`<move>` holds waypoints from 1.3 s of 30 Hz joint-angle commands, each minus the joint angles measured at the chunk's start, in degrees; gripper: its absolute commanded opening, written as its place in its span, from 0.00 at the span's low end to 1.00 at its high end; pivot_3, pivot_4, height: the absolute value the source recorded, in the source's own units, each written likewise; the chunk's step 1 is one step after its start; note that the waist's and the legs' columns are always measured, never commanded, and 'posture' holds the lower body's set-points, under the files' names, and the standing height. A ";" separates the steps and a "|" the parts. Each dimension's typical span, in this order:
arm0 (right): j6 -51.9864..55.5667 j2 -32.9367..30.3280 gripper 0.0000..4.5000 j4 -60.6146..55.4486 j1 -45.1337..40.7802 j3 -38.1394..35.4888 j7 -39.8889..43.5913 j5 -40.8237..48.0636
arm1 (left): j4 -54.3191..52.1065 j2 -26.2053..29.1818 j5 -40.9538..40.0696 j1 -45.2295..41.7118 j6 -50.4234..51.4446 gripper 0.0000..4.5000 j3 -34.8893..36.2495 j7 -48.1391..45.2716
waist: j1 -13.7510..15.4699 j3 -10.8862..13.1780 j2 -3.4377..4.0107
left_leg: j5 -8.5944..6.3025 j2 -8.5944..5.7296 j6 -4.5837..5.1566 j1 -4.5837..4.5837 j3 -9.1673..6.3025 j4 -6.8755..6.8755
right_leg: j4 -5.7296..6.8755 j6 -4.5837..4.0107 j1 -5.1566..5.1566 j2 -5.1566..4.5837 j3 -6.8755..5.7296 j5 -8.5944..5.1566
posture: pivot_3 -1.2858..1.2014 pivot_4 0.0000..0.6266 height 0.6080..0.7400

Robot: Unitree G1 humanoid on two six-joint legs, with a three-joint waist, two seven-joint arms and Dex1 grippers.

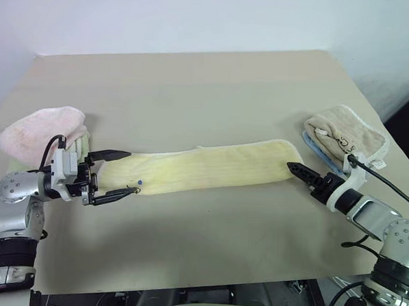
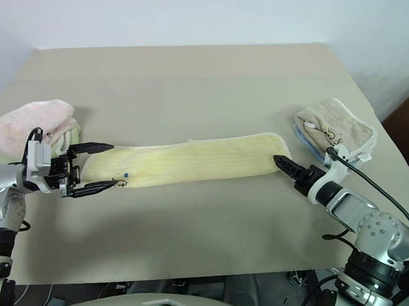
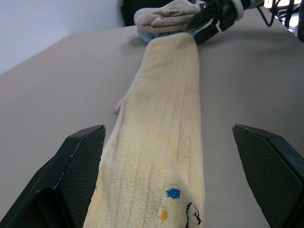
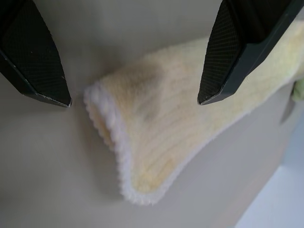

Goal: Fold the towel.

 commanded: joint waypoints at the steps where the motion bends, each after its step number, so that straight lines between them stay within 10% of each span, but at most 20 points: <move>1: -1.49 0.50 0.99 0.06 -1.34 0.34 -0.83 0.97 | -1.61 -0.10 -0.90 -0.21 0.34 1.00 0.26 0.45 | 0.01 0.00 0.00 | 0.00 0.00 0.00 0.00 0.00 0.00 | 0.00 0.00 0.00 0.00 0.00 0.00 | 0.52 0.24 0.91; 17: -5.11 3.17 0.99 0.99 -2.71 5.14 -4.12 0.77 | -0.44 -1.03 0.24 -0.73 -1.19 1.00 0.40 0.97 | -0.25 -0.01 -0.02 | -0.02 0.03 -0.03 0.02 0.00 0.00 | -0.01 -0.06 -0.02 0.03 0.00 -0.03 | 0.52 0.24 0.91; 31: -7.63 0.14 0.03 -0.78 -2.61 6.57 -1.28 1.22 | 1.56 -0.84 0.86 -0.97 -2.74 1.00 0.26 1.07 | 0.01 -0.01 -0.02 | -0.01 0.03 -0.02 0.00 0.00 -0.03 | -0.07 -0.05 -0.04 0.02 -0.02 -0.03 | 0.52 0.24 0.91; 39: -5.08 -3.61 0.01 -8.66 -5.28 13.49 7.51 6.10 | 2.95 -0.87 1.48 -1.88 -3.41 1.00 0.21 0.91 | -0.20 0.00 0.00 | -0.01 0.04 -0.01 -0.02 0.00 -0.05 | -0.07 -0.09 -0.04 0.01 -0.02 -0.05 | 0.52 0.24 0.91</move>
